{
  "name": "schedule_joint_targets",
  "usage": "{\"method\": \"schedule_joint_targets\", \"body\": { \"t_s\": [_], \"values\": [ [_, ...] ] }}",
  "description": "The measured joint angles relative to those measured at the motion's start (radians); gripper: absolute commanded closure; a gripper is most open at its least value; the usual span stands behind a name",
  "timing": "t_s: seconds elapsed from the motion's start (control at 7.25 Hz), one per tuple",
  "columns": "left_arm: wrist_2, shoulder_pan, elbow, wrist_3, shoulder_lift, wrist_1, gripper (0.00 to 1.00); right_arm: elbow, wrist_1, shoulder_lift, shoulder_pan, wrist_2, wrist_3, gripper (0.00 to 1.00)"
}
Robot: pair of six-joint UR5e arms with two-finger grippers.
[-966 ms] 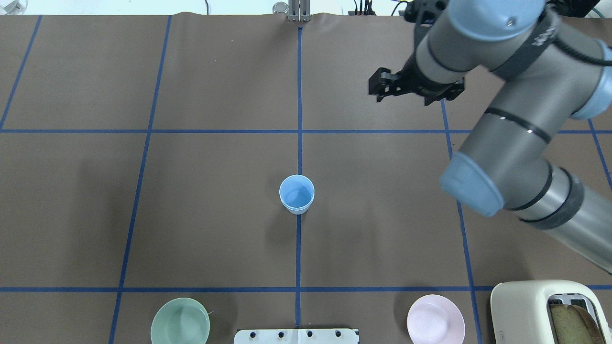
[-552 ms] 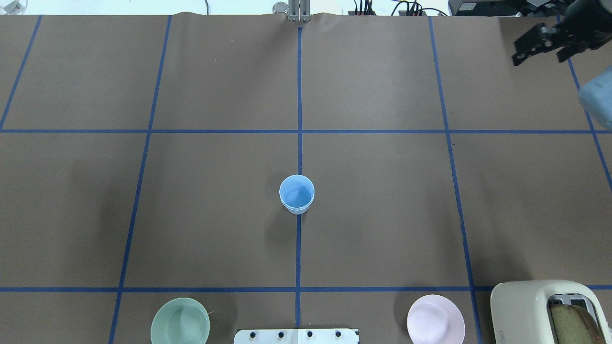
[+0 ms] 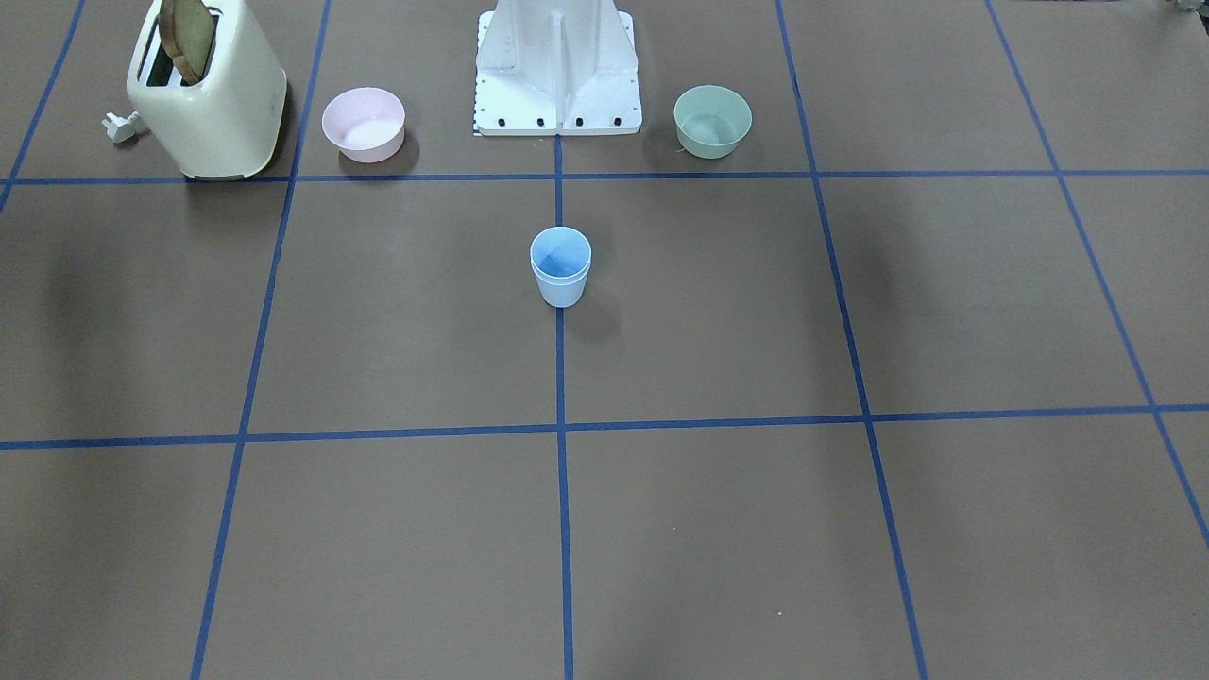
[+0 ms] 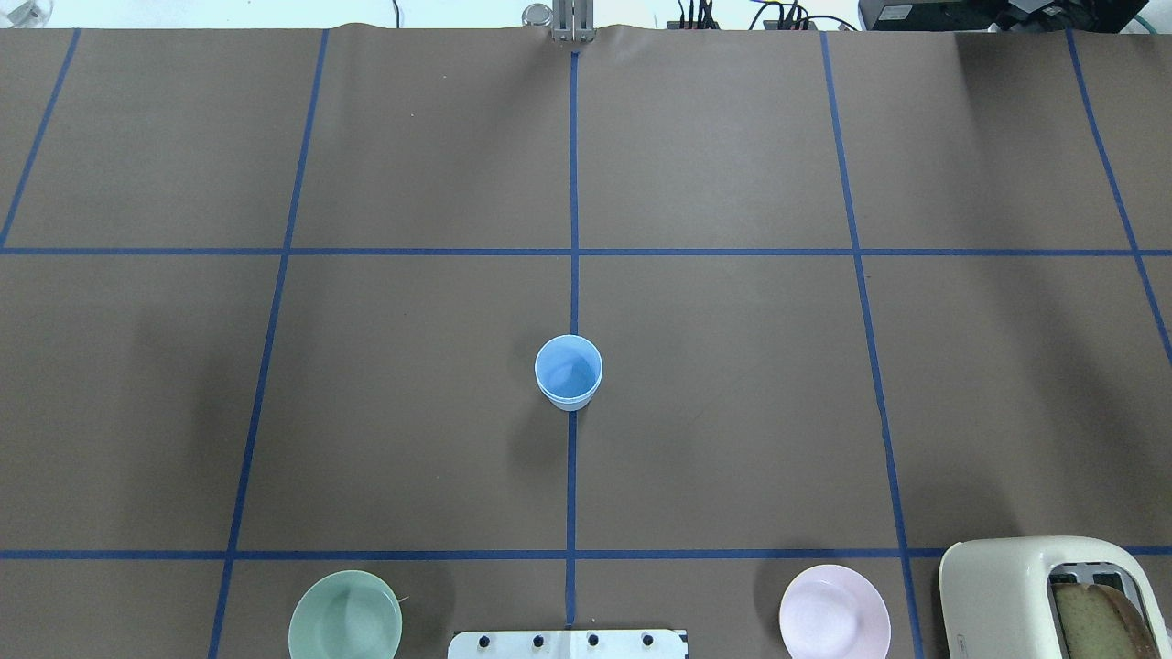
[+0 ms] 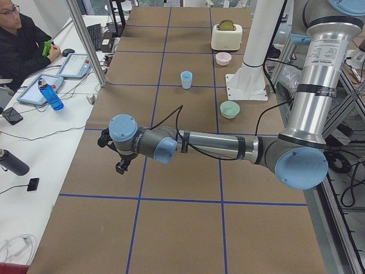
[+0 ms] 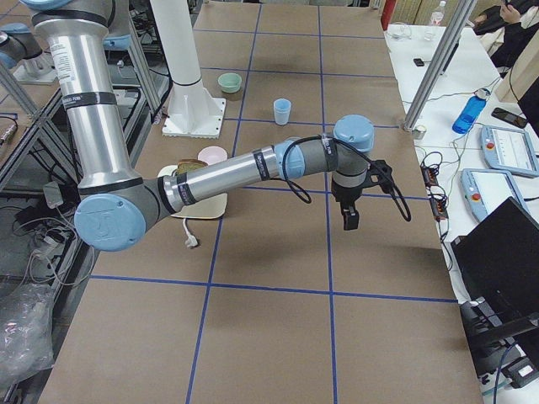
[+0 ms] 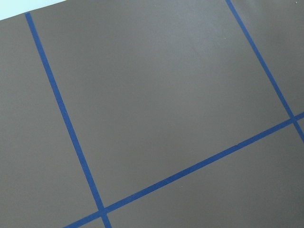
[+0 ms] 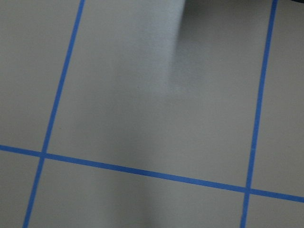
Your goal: Stack blue cups with both arms
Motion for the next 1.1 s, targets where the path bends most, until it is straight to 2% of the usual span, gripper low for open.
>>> {"method": "schedule_joint_targets", "body": {
  "t_s": [0.28,0.83,1.1],
  "values": [
    [0.000,-0.003,-0.002,0.000,-0.001,0.001,0.03,-0.051,0.098,-0.057,0.021,0.002,-0.018,0.00],
    [0.000,-0.005,-0.005,0.001,-0.001,0.000,0.03,-0.171,0.275,-0.068,0.023,-0.014,-0.020,0.00],
    [0.000,-0.005,-0.005,0.001,-0.002,0.000,0.03,-0.196,0.306,-0.067,0.023,-0.013,-0.017,0.00]
  ]
}}
